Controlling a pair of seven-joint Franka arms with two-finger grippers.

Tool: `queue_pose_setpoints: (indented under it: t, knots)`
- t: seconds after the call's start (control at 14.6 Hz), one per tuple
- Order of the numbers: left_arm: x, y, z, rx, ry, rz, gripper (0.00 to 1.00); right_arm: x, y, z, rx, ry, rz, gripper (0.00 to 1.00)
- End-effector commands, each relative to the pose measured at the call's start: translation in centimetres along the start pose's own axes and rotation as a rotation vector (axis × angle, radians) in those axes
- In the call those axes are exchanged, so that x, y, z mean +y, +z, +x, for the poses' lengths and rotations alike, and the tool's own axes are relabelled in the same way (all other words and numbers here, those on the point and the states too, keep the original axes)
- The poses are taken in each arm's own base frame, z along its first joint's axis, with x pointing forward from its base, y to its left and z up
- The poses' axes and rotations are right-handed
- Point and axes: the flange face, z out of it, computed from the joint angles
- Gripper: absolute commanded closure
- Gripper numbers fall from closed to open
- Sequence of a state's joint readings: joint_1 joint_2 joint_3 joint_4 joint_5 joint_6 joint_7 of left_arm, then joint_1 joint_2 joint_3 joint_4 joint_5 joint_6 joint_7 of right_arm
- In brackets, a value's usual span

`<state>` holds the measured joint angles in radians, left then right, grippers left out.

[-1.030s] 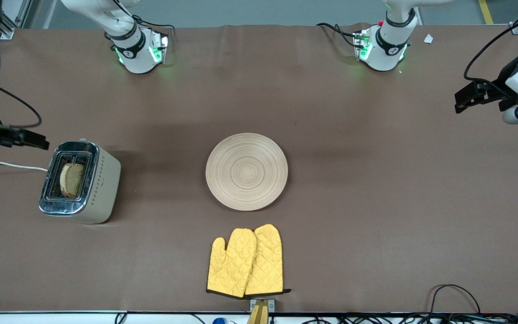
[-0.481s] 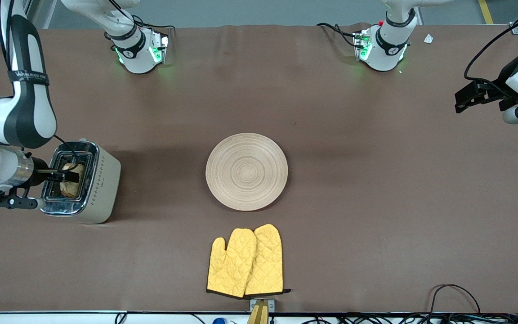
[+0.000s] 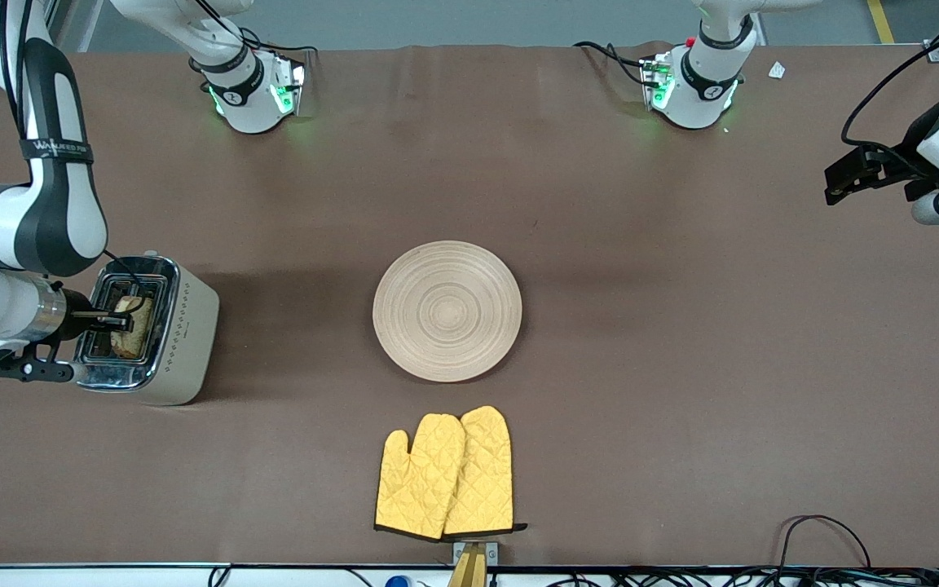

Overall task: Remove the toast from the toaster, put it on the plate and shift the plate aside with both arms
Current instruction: 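Lower the right gripper onto the toast slice in the toaster, then grasp the toast with the right gripper and lift it out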

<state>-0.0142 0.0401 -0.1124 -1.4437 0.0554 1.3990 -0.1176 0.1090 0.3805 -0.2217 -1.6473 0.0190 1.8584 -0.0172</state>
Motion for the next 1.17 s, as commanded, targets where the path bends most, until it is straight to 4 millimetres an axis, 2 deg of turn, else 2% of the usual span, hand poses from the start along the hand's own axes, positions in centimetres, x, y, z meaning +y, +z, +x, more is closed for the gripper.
queue_pose_setpoints:
  t: [0.0, 0.14, 0.27, 0.55, 0.76, 0.89, 1.03, 1.1]
  knots:
    - [-0.2, -0.6, -0.2, -0.003, 0.004, 0.013, 0.00, 0.3, -0.1, -0.2, 0.000, -0.019, 0.005, 0.89]
    - [-0.4, -0.6, -0.2, -0.003, 0.003, 0.013, 0.00, 0.3, -1.2, 0.0, 0.015, -0.061, 0.003, 0.95]
    - [-0.4, -0.6, -0.2, -0.003, 0.003, 0.013, 0.00, -0.1, -2.7, -0.3, 0.006, -0.077, 0.003, 0.95]
    - [-0.2, -0.6, -0.2, -0.003, 0.004, 0.013, 0.00, -4.2, -8.2, -1.7, -0.026, -0.119, -0.005, 0.94]
    - [-0.2, -0.6, -0.2, -0.003, 0.004, 0.013, 0.00, -8.4, -10.4, -2.4, -0.019, -0.158, 0.001, 0.95]
    - [-0.2, -0.6, -0.2, -0.003, 0.006, 0.013, 0.00, -11.3, -10.3, -3.0, -0.038, -0.146, 0.073, 0.95]
    - [-0.2, -0.6, -0.2, -0.003, 0.004, 0.013, 0.00, -12.9, -10.4, -3.2, -0.056, -0.095, 0.194, 0.95]
    - [-0.2, -0.6, -0.2, -0.003, 0.005, 0.012, 0.00, -14.7, -10.0, -3.5, -0.080, -0.086, 0.245, 0.95]
